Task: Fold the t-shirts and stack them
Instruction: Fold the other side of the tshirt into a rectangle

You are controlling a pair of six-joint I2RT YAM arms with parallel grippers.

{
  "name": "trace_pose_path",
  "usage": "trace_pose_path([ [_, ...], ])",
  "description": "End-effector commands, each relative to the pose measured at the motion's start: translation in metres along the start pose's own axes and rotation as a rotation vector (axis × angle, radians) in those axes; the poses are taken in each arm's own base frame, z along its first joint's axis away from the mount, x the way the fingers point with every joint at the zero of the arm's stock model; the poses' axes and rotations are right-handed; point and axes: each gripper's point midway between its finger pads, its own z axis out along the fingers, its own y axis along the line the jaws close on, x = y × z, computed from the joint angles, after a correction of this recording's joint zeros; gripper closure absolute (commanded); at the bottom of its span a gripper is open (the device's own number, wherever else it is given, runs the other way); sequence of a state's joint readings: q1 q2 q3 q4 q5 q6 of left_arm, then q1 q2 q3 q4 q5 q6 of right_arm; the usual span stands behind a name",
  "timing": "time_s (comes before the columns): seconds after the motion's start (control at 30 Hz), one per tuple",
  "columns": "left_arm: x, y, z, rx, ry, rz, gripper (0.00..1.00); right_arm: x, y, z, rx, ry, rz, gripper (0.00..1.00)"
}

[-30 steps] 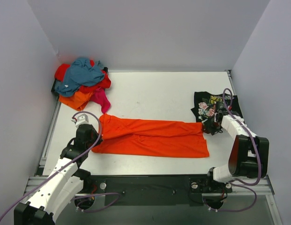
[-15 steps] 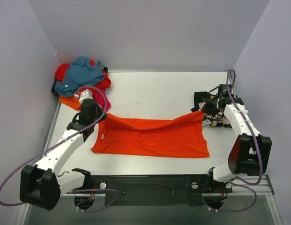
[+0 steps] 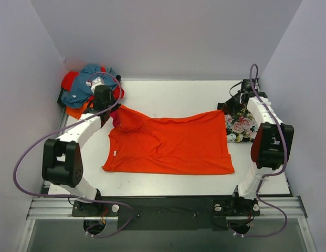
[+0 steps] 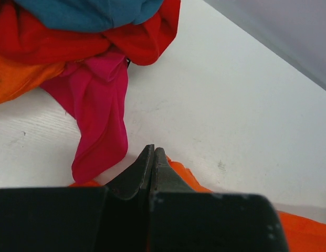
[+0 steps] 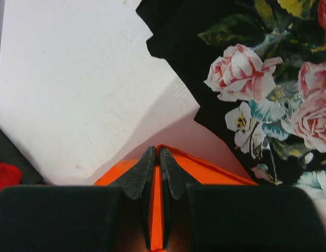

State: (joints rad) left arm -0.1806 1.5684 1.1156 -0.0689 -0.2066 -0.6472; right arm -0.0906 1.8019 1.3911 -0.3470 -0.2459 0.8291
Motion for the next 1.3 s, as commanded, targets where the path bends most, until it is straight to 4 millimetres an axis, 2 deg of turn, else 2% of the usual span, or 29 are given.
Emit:
trace_pose_path([
  [0.0, -0.019, -0.017, 0.019, 0.05, -0.035, 0.007, 1.0, -0.016, 0.012, 0.003, -0.034, 0.008, 0.0, 1.0],
  [0.1, -0.021, -0.022, 0.03, 0.048, -0.029, 0.021, 1.0, -0.02, 0.013, 0.009, -0.035, 0.017, 0.008, 1.0],
  [0.3, -0.022, -0.031, 0.042, 0.073, -0.019, 0.049, 1.0, -0.02, 0.009, 0.005, -0.026, 0.015, 0.023, 1.0],
  [0.33, -0.026, -0.035, 0.044, 0.086, -0.028, 0.066, 1.0, -0.02, 0.004, 0.006, -0.019, 0.019, 0.032, 1.0],
  [0.37, -0.023, -0.038, 0.049, 0.096, -0.014, 0.081, 1.0, -0.019, 0.002, 0.004, -0.019, 0.021, 0.038, 1.0],
  [0.4, -0.037, -0.05, 0.051, 0.136, -0.062, 0.09, 1.0, -0.02, -0.002, 0.004, -0.014, 0.02, 0.047, 1.0],
  [0.43, -0.032, -0.052, 0.058, 0.149, -0.052, 0.106, 1.0, -0.018, -0.003, 0.003, -0.013, 0.022, 0.048, 1.0],
  [0.47, -0.04, -0.061, 0.06, 0.169, -0.065, 0.113, 1.0, -0.02, -0.005, 0.002, -0.014, 0.019, 0.052, 1.0],
  [0.6, -0.02, -0.07, 0.078, 0.223, 0.01, 0.142, 1.0, -0.015, -0.009, 0.004, -0.008, 0.037, 0.052, 1.0],
  [0.73, -0.006, -0.079, 0.083, 0.296, 0.045, 0.161, 1.0, -0.012, -0.01, 0.004, -0.011, 0.044, 0.055, 1.0],
  [0.77, -0.009, -0.082, 0.083, 0.312, 0.033, 0.17, 1.0, -0.011, -0.01, 0.004, -0.011, 0.044, 0.055, 1.0],
  [0.9, -0.012, -0.095, 0.069, 0.395, -0.004, 0.219, 1.0, -0.01, -0.01, -0.002, -0.018, 0.038, 0.047, 1.0],
  [1.0, -0.022, -0.108, 0.049, 0.439, -0.041, 0.255, 1.0, -0.007, -0.012, -0.006, -0.02, 0.04, 0.046, 1.0],
  [1.03, -0.018, -0.112, 0.043, 0.451, -0.044, 0.281, 1.0, -0.005, -0.015, -0.006, -0.014, 0.045, 0.05, 1.0],
  [1.07, -0.023, -0.115, 0.036, 0.453, -0.063, 0.291, 1.0, -0.003, -0.016, -0.007, -0.017, 0.046, 0.048, 1.0],
  [1.1, -0.016, -0.116, 0.031, 0.456, -0.062, 0.319, 1.0, 0.001, -0.02, -0.006, -0.009, 0.054, 0.048, 1.0],
  [1.13, -0.02, -0.119, 0.022, 0.457, -0.081, 0.328, 1.0, 0.005, -0.024, -0.007, -0.004, 0.062, 0.046, 1.0],
  [1.17, -0.008, -0.116, 0.019, 0.446, -0.065, 0.343, 1.0, 0.006, -0.024, -0.008, -0.005, 0.058, 0.043, 1.0],
  [1.2, -0.015, -0.116, 0.01, 0.431, -0.092, 0.345, 1.0, 0.01, -0.03, -0.008, 0.006, 0.065, 0.04, 1.0],
  [1.23, -0.002, -0.109, 0.007, 0.418, -0.073, 0.354, 1.0, 0.011, -0.032, -0.009, 0.007, 0.065, 0.04, 1.0],
  [1.27, -0.009, -0.111, -0.006, 0.414, -0.106, 0.352, 1.0, 0.015, -0.036, -0.011, 0.011, 0.067, 0.038, 1.0],
])
